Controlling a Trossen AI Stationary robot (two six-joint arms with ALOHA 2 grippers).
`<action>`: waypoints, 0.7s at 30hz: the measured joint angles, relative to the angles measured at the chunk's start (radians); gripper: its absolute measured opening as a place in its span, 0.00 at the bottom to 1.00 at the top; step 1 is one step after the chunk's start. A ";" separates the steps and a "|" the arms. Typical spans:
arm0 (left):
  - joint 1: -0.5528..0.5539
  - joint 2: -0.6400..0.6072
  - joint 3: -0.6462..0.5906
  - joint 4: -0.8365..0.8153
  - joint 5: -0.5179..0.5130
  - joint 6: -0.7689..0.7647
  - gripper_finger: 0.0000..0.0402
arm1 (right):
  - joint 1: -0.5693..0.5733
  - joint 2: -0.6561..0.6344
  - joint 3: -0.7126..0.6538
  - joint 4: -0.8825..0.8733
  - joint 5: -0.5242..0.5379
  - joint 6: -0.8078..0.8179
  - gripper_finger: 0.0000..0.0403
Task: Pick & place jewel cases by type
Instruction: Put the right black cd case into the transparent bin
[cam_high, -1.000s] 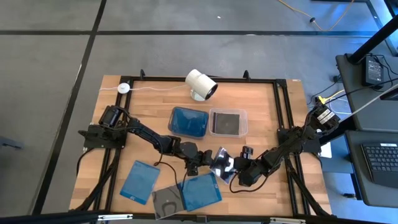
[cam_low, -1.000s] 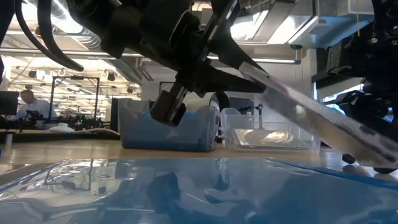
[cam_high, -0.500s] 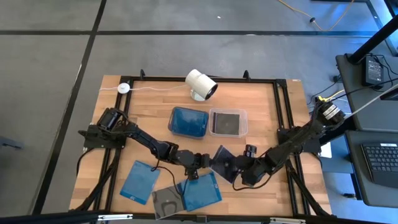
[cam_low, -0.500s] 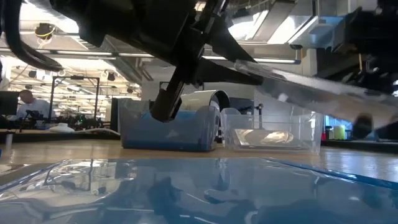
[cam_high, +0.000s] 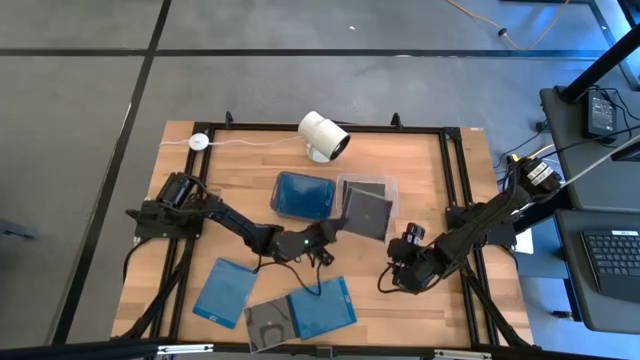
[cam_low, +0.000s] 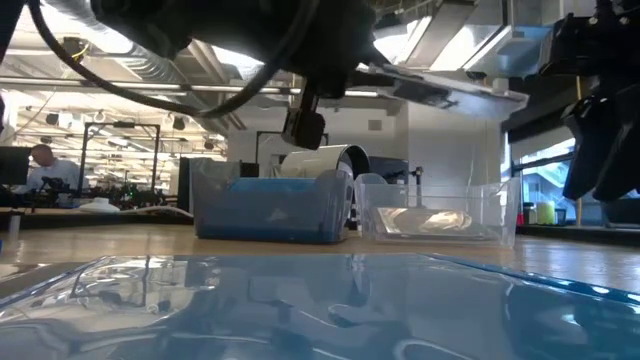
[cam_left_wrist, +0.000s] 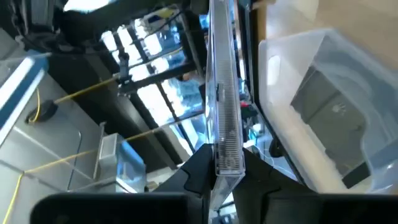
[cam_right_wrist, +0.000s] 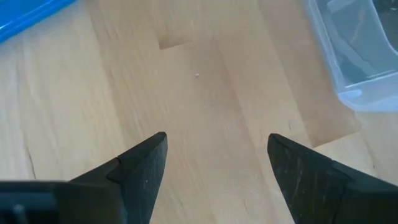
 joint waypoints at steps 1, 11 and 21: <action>0.009 0.000 0.000 0.002 -0.001 -0.004 0.11 | 0.000 0.000 0.000 -0.001 0.004 -0.001 0.70; 0.149 0.000 0.000 -0.025 0.004 -0.016 0.09 | 0.000 0.000 0.002 -0.001 0.042 -0.003 0.70; 0.190 0.000 0.000 -0.036 0.082 0.000 0.09 | 0.000 -0.001 0.002 -0.001 0.086 -0.003 0.70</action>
